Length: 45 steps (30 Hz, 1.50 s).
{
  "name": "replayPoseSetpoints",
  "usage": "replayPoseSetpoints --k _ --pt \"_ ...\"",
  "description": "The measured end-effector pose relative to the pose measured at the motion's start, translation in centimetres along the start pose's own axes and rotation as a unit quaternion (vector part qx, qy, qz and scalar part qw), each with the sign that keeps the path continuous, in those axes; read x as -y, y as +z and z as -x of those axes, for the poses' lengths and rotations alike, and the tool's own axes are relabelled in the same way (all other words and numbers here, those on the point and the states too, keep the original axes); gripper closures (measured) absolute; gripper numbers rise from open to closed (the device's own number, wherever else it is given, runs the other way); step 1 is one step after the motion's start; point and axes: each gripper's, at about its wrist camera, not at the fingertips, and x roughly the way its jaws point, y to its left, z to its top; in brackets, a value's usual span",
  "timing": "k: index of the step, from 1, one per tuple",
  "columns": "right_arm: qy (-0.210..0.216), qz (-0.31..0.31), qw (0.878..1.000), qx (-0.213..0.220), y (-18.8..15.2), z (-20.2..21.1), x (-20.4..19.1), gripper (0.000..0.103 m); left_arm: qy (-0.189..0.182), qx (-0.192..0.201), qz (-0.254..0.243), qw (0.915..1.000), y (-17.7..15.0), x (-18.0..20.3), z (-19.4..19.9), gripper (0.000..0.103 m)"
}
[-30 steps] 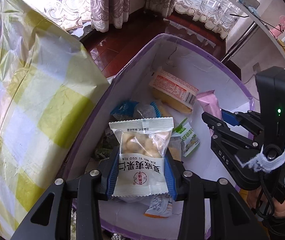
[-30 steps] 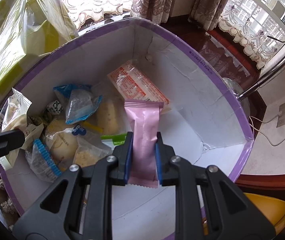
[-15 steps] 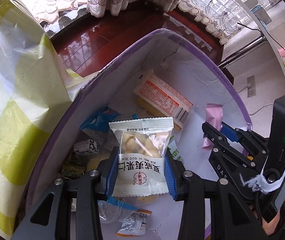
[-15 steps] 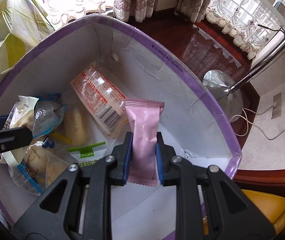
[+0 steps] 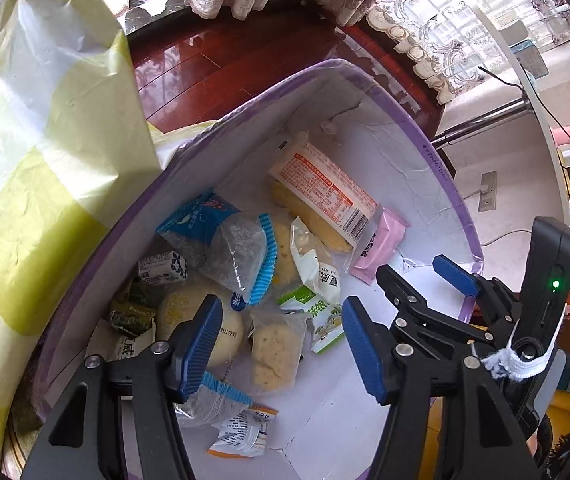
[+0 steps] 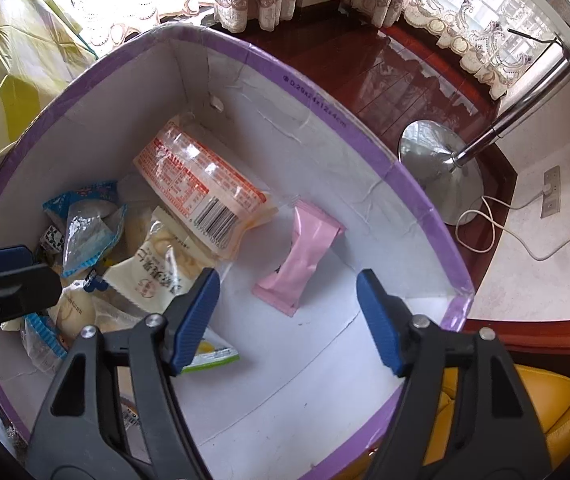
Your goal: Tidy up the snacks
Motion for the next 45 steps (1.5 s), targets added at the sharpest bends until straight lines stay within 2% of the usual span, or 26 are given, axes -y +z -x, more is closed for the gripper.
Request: replayPoseSetpoints --k 3,7,12,16,22,27,31,38,45 --pt "0.004 -0.001 1.000 -0.011 -0.9 0.5 -0.2 0.025 -0.006 0.003 0.020 0.9998 -1.0 -0.7 0.5 0.034" --pt "0.012 0.008 1.000 -0.025 -2.6 1.2 -1.1 0.020 -0.018 -0.022 0.039 0.9988 -2.8 -1.8 0.3 0.033" --pt "0.018 0.016 0.999 -0.041 -5.0 2.1 -2.4 0.020 0.030 -0.039 0.041 0.9980 -5.0 -2.5 1.0 0.031" --pt "0.024 0.025 0.999 -0.034 -7.0 4.6 -3.8 0.020 0.050 -0.014 0.038 0.9979 -7.0 -3.1 3.5 0.029" --pt "0.016 0.034 0.999 0.021 -8.8 9.8 -4.6 0.020 0.045 0.059 0.034 0.9967 -11.8 -4.2 8.5 0.026" --pt "-0.001 0.050 0.997 0.063 -10.6 14.0 -5.3 0.020 0.043 0.141 0.046 0.9879 -16.4 -3.8 12.3 0.023" --pt "-0.003 0.068 0.994 0.086 -12.0 16.3 -5.8 0.019 0.059 0.184 0.042 0.9803 -18.9 -2.8 13.1 0.018" --pt "-0.003 0.067 0.991 0.120 -12.4 17.3 -5.5 0.019 0.029 0.199 0.064 0.9774 -19.5 -3.6 13.2 0.014" --pt "-0.007 0.056 0.991 0.123 -12.0 17.0 -5.0 0.019 0.036 0.188 0.046 0.9804 -19.0 -2.8 12.5 0.003"
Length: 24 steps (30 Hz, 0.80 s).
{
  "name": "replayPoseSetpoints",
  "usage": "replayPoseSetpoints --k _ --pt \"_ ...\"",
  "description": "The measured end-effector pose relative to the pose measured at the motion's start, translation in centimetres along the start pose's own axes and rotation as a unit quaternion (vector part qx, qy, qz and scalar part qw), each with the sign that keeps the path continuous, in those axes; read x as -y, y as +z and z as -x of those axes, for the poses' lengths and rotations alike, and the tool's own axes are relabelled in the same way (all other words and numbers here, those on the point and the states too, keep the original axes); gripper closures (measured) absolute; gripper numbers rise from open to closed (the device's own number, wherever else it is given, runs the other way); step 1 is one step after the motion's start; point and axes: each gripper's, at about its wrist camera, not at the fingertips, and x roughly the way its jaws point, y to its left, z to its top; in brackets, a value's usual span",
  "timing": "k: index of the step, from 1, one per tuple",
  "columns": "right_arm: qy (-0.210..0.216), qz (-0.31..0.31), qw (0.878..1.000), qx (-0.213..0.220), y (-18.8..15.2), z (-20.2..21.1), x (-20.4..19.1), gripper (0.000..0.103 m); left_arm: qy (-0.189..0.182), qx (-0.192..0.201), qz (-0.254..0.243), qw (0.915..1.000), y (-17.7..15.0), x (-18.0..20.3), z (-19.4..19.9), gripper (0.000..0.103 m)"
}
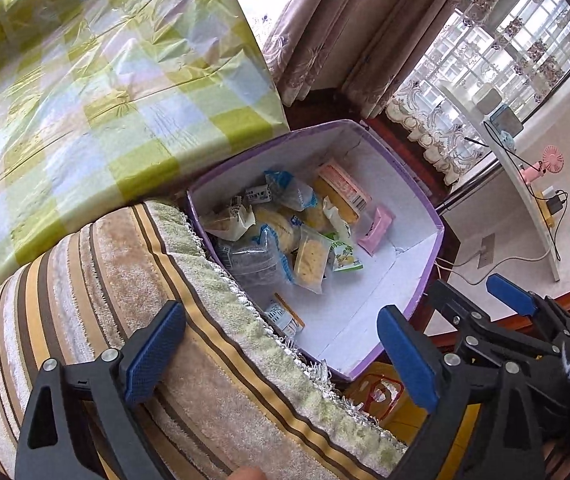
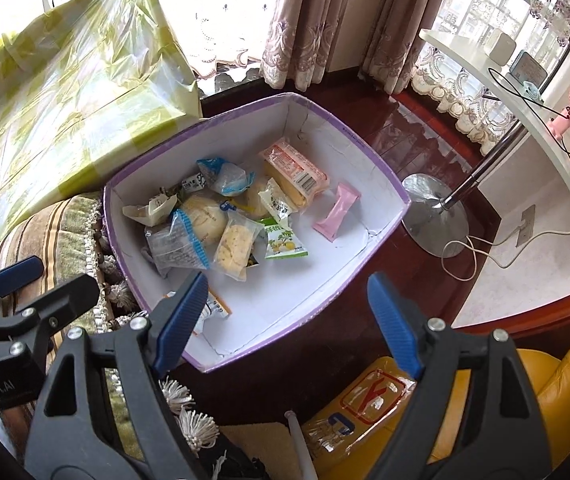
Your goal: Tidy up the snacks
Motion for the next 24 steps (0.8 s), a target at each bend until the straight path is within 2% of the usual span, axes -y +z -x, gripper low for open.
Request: replayPoseSetpoints --k 3,24 --pt "-0.003 -0.001 1.000 -0.003 -0.09 -0.17 0.18 0.019 0.002 -0.005 -0.006 1.0000 -0.05 0.16 -0.28 0.000" --pt "-0.002 -0.008 1.000 -0.011 -0.04 -0.71 0.76 0.019 0.023 -0.016 -0.020 0.9994 0.09 0.51 -0.89 0.000"
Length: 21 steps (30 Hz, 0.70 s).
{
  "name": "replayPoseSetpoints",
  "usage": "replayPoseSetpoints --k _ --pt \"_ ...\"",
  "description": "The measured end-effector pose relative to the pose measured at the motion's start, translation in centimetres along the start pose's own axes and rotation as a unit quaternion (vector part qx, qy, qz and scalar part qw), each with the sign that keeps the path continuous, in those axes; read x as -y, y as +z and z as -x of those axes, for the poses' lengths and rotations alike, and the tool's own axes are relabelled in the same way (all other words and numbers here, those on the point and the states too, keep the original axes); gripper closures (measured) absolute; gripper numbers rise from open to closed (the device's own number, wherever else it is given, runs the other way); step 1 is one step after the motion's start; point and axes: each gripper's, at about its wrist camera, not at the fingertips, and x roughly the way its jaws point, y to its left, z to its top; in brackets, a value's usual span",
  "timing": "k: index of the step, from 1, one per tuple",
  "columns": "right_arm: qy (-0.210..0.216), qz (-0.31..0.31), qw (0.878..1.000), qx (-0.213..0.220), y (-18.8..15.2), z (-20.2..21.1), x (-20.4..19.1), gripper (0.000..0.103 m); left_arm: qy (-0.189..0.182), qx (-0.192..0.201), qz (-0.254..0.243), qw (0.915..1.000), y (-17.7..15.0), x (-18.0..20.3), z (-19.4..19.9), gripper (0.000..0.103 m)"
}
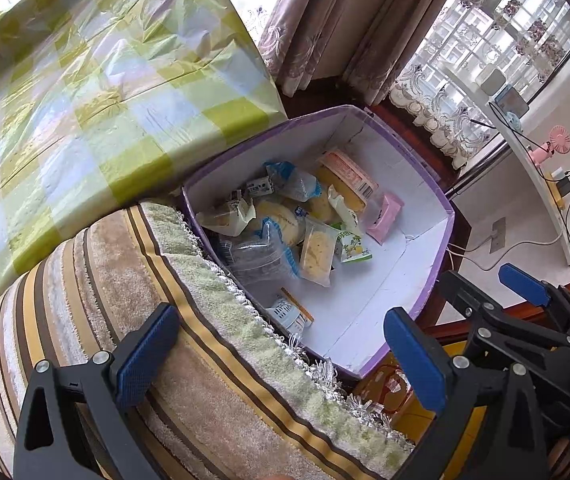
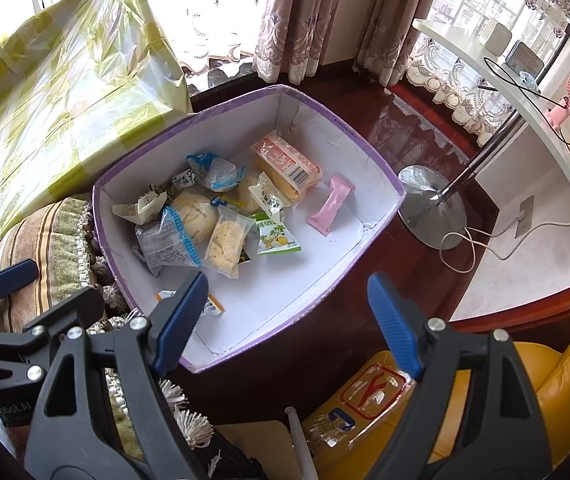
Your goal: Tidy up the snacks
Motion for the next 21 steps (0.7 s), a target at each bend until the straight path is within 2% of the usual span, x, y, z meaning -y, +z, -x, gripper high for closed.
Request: replayPoseSetpoints --k 21 --pt "-0.001 0.000 1.000 -0.001 0.05 -0.07 0.04 0.019 0.002 -0.001 0.000 1.0000 0.09 -0.09 -0.13 0.000"
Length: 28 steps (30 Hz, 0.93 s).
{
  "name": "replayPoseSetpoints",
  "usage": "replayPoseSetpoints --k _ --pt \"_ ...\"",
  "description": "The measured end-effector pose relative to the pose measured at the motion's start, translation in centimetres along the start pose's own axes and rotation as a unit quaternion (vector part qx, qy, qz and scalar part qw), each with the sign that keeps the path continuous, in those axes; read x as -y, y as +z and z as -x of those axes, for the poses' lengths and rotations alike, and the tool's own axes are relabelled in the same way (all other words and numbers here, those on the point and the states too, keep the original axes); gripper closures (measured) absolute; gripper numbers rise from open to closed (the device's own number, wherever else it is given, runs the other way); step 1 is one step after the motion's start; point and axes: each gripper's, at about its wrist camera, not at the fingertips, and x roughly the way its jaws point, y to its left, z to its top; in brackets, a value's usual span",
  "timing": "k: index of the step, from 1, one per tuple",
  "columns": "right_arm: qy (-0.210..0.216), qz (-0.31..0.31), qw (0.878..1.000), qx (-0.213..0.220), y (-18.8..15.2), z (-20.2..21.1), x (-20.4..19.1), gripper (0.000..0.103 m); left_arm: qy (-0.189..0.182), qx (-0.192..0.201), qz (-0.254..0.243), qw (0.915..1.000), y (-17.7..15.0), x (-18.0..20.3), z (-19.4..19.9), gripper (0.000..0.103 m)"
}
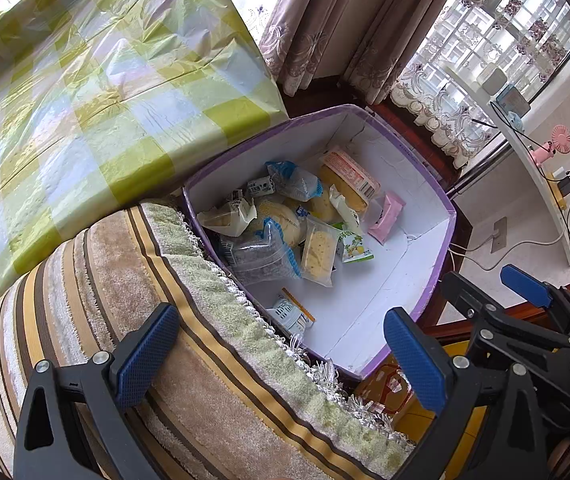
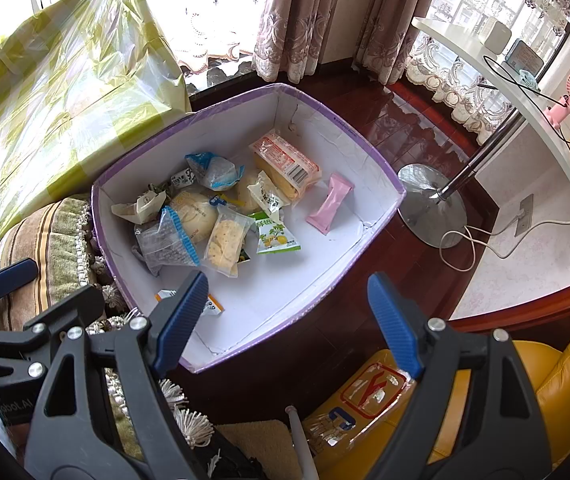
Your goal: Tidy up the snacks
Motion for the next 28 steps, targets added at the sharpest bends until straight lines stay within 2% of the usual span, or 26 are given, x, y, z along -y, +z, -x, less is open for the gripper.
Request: replayPoseSetpoints --k 28 --pt "-0.001 0.000 1.000 -0.001 -0.07 -0.10 -0.02 0.019 0.000 0.005 -0.003 1.0000 0.05 0.00 -0.06 0.000"
